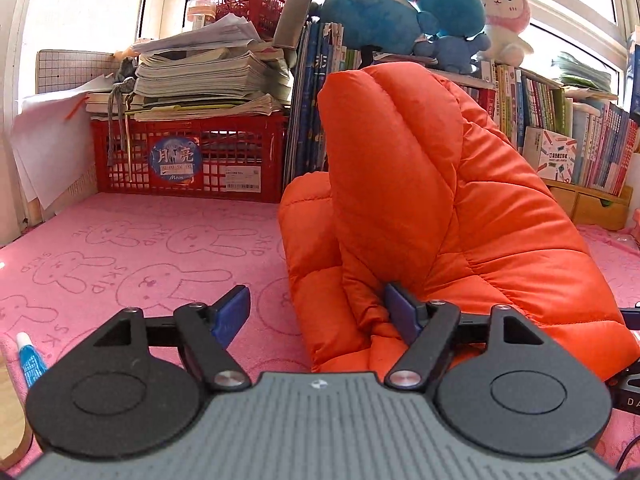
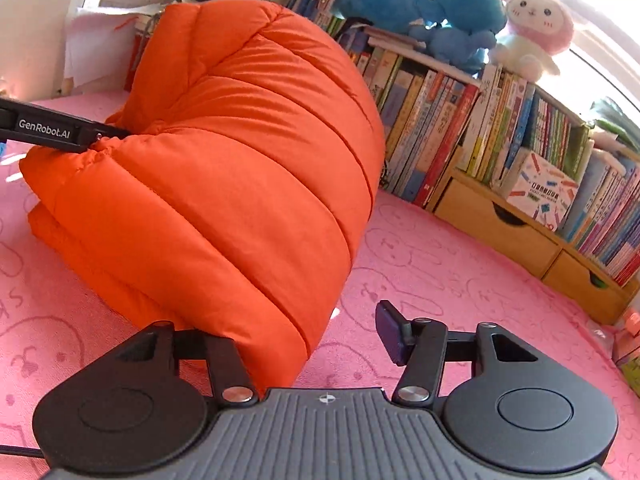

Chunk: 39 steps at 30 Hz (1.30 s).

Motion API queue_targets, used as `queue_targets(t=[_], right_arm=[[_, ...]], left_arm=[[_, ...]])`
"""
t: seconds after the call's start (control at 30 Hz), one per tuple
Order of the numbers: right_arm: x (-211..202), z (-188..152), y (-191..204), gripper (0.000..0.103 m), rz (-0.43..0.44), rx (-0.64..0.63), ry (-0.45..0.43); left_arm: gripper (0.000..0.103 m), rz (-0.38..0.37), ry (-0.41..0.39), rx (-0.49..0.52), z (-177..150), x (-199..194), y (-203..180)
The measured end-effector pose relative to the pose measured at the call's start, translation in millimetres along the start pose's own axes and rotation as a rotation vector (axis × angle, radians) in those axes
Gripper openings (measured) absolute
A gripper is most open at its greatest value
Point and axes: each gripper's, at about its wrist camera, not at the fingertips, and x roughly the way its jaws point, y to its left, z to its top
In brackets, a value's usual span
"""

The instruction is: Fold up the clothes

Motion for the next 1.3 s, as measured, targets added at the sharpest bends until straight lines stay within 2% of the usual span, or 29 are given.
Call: queue_targets(t=[0.1, 0.2, 0.43, 0.53, 0.67, 0.73, 0.83, 0.93, 1.03, 1.07, 1.1, 1.23, 1.3], right_arm=[[-0.2, 0.7, 1.5, 0.022, 0.039, 0.061, -0.005], [-15.6, -1.3, -2.0, 0.018, 0.024, 0.128, -0.066], [-66.9, -3.6, -10.8, 0.017, -0.061, 0.155, -0.156], [-87.6, -14.5, -13.7, 0.017, -0.097, 0.166, -0.128], [-75.1, -40.5, -14.0, 0.018, -0.107, 0.162, -0.018], [-69.5, -47.4, -5.7, 0.018, -0.130, 0.112, -0.016], [-67.2, -50.6, 6.8, 0.019, -0.157, 0.021, -0.026], [-67.2, -53.6, 9.2, 0.023, -0.160, -0.002, -0.030], [-75.1, -56.9, 7.5, 0.047, -0.169, -0.015, -0.049], [-82.4, -59.0, 3.4, 0.059, -0.153, -0.017, -0.065], [-90.6, -60.6, -2.8, 0.066, -0.126, -0.009, -0.077], [-126.0, -62.1, -35.7, 0.068, 0.027, 0.104, -0.122], [-135.5, -51.3, -50.4, 0.068, 0.075, 0.170, -0.181]], left_arm=[[0.075, 0.016, 0.003, 0.010, 0.0, 0.2, -1.7], [0.075, 0.020, 0.012, 0.015, -0.6, -3.6, -2.7], [0.075, -0.023, 0.060, 0.007, -7.2, -22.9, -7.0], [0.072, -0.033, 0.108, -0.009, -11.5, -19.2, -7.3], [0.072, -0.044, 0.178, -0.030, -15.6, -10.2, -7.2], [0.071, -0.049, 0.213, -0.041, -17.7, -5.7, -7.3], [0.071, -0.037, 0.220, -0.019, -19.4, -3.7, -10.5], [0.071, -0.033, 0.221, -0.012, -20.1, -3.8, -11.5], [0.071, -0.029, 0.223, -0.005, -20.9, -3.9, -12.5], [0.071, -0.028, 0.223, -0.002, -21.1, -3.9, -12.8], [0.071, -0.027, 0.223, 0.000, -21.3, -4.0, -13.2], [0.071, -0.022, 0.225, 0.010, -22.3, -4.1, -14.5], [0.071, -0.020, 0.226, 0.012, -22.5, -4.2, -14.8]])
